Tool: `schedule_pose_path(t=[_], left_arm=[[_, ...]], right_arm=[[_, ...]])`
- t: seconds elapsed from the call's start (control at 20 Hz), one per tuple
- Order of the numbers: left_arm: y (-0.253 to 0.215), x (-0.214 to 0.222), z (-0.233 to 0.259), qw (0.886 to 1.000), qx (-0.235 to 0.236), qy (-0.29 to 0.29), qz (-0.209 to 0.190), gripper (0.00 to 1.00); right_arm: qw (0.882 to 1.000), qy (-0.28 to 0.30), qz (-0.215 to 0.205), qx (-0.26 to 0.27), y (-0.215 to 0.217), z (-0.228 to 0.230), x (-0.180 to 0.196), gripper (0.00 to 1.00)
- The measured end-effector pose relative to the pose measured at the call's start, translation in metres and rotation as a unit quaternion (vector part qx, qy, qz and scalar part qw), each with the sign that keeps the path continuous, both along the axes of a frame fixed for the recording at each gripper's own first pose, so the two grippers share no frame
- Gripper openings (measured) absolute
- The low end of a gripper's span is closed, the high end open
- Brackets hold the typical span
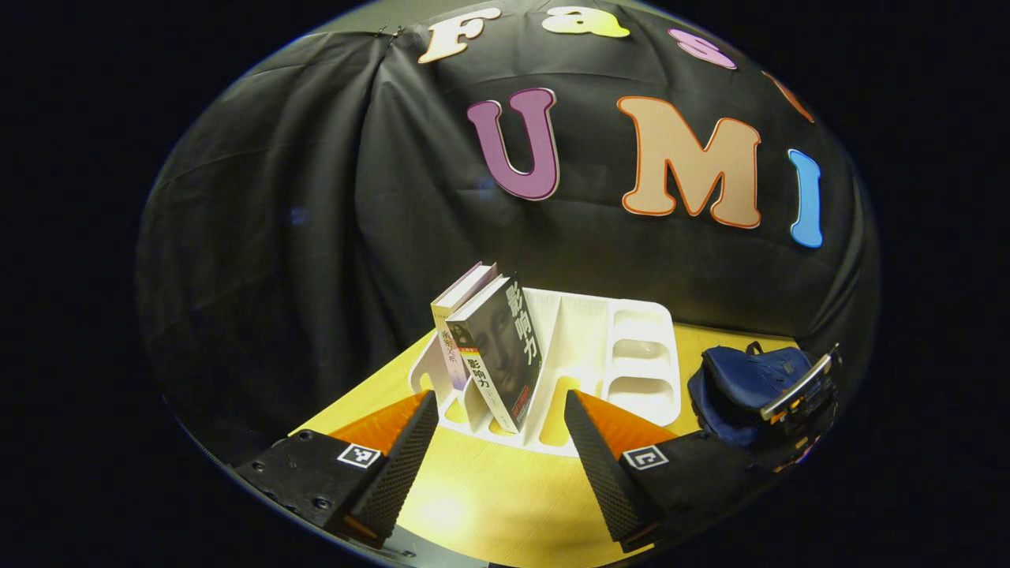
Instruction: Open the schoolbag, grab two books from the bookshelf and put them into the schoolbag.
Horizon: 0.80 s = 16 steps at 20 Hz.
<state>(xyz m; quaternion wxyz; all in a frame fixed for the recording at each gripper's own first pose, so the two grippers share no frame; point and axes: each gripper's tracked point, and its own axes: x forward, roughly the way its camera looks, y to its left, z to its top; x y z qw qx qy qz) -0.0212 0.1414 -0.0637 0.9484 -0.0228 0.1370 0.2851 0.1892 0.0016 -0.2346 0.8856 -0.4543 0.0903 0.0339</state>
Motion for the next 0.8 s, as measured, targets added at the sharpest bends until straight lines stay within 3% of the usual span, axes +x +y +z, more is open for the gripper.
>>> schedule_pose_path(t=[0.8], left_arm=[[0.086, 0.072, -0.053, 0.990, -0.108, 0.059, -0.067, 0.95]], right_arm=[[0.993, 0.003, -0.073, 0.094, -0.051, 0.066, -0.030, 0.09]])
